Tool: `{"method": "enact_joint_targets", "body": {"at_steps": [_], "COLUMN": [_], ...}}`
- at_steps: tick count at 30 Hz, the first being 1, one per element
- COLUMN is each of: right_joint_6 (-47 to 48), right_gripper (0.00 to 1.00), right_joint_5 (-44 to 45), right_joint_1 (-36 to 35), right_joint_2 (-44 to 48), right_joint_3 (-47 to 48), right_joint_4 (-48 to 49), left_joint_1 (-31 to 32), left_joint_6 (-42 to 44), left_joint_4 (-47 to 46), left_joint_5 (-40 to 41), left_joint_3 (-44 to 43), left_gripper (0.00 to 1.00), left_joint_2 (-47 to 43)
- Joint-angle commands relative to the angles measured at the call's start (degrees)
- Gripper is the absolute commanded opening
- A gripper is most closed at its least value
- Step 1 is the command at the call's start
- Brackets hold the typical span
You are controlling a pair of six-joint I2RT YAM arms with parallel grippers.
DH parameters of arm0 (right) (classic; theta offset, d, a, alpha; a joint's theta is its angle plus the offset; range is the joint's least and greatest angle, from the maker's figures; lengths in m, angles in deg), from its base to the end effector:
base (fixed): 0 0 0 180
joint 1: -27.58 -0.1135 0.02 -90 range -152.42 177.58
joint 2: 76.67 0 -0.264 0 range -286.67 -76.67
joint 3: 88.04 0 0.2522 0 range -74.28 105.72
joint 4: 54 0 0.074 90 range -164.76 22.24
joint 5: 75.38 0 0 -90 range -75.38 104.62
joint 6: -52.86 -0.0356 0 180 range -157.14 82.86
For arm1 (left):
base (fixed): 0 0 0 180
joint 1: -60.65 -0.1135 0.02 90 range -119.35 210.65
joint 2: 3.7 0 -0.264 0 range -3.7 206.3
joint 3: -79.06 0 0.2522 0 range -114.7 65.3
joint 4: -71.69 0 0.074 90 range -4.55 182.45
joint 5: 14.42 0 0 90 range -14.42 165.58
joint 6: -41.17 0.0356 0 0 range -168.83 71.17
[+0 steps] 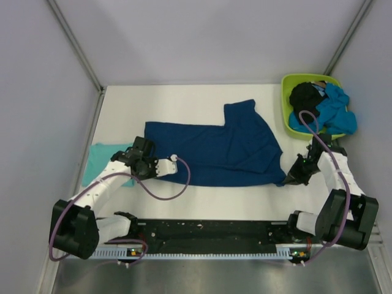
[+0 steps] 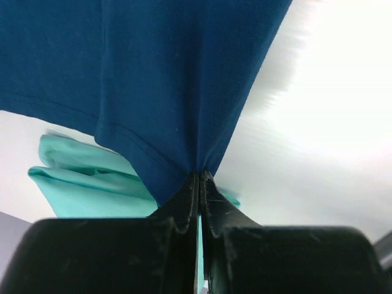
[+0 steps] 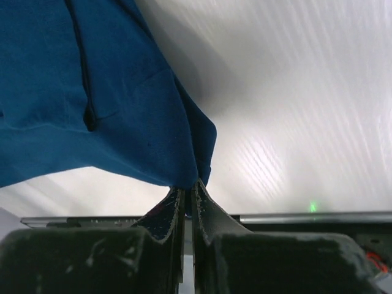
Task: Fold and stack the t-shirts
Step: Fold the flattened tshirt in 1/3 of the way
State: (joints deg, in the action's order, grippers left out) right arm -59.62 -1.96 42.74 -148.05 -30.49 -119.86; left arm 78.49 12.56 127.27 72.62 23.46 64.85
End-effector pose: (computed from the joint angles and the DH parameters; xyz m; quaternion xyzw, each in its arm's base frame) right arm 0.1956 -0.0425 0.1970 0.3057 0.9370 0.1490 0.0796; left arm 0.1987 -0.0659 0.2007 0.6300 0.7535 0.0455 0.1823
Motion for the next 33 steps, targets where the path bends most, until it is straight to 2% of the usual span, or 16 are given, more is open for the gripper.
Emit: {"method": "enact_joint_targets", "body": {"at_steps": [1, 4, 6, 7, 9, 10, 13, 15, 17, 20, 22, 23, 25, 27, 31, 33], "right_joint_6": [0.5, 0.4, -0.4, -0.4, -0.4, -0.8, -2.9, -2.9, -2.9, -6.4, -11.3, -14.1, -17.8, -19.8, -20.8, -22.0], "right_gripper": [0.00, 0.00, 0.01, 0.14, 0.40, 0.45, 0.57, 0.58, 0.53, 0.31, 0.09, 0.02, 0.00, 0.00, 0.00, 0.00], "right_joint_5": [-2.1, -4.3, -2.2, -2.2, -0.7, 0.3, 6.5, 13.2, 15.1, 11.2, 5.4, 2.2, 1.5, 5.0, 4.1, 3.5], "right_joint_1": [-0.7, -1.3, -1.6, -1.6, -1.6, -1.6, -1.0, -0.5, -1.5, -8.8, -13.1, -14.0, -14.1, -14.0, -12.7, -12.5], "right_joint_2": [1.2, 0.4, 1.7, 2.0, 2.1, 2.8, 7.6, 10.2, 11.9, 13.0, 13.2, 13.4, 14.2, 15.0, 12.1, 10.6], "right_joint_3": [1.7, 0.9, 1.7, 2.2, 3.5, 4.2, 9.6, 18.3, 25.3, 23.6, 15.1, 10.0, 0.0, -6.1, -14.0, -16.9], "right_joint_4": [-12.7, -15.5, -17.4, -18.7, -21.9, -22.9, -25.7, -25.9, -23.1, -16.2, -9.4, -4.5, 4.7, 12.4, 22.4, 25.7], "left_joint_1": [0.1, 0.1, 0.1, 0.0, 0.1, 0.1, 0.1, 0.1, 0.3, 2.1, 6.6, 9.8, 17.5, 25.7, 33.7, 36.5], "left_joint_6": [5.1, 6.1, 6.3, 6.3, 6.9, 7.3, 6.8, 5.2, 3.1, -3.5, -11.2, -14.0, -16.1, -17.9, -24.6, -23.9], "left_joint_4": [10.6, 13.0, 14.4, 15.3, 17.5, 17.9, 16.6, 17.4, 18.7, 16.6, 10.6, 6.4, -0.2, -7.0, -18.5, -20.3], "left_joint_5": [-1.6, 0.2, 0.9, 1.1, 1.7, 2.4, 7.0, 6.5, 0.1, -13.2, -20.7, -22.9, -26.6, -28.8, -29.8, -30.3], "left_joint_3": [0.3, 0.8, 1.1, 1.0, 0.8, 0.7, -1.6, -6.2, -15.5, -27.9, -32.0, -32.3, -31.5, -31.1, -34.9, -38.5], "left_gripper": [0.00, 0.00, 0.02, 0.11, 0.47, 0.57, 0.64, 0.66, 0.68, 0.63, 0.33, 0.27, 0.25, 0.30, 0.37, 0.43], "left_joint_2": [-4.2, -5.4, -5.5, -5.6, -5.8, -5.7, -4.9, -3.3, -1.5, 1.8, 4.0, 5.1, 7.5, 11.3, 22.6, 28.9]}}
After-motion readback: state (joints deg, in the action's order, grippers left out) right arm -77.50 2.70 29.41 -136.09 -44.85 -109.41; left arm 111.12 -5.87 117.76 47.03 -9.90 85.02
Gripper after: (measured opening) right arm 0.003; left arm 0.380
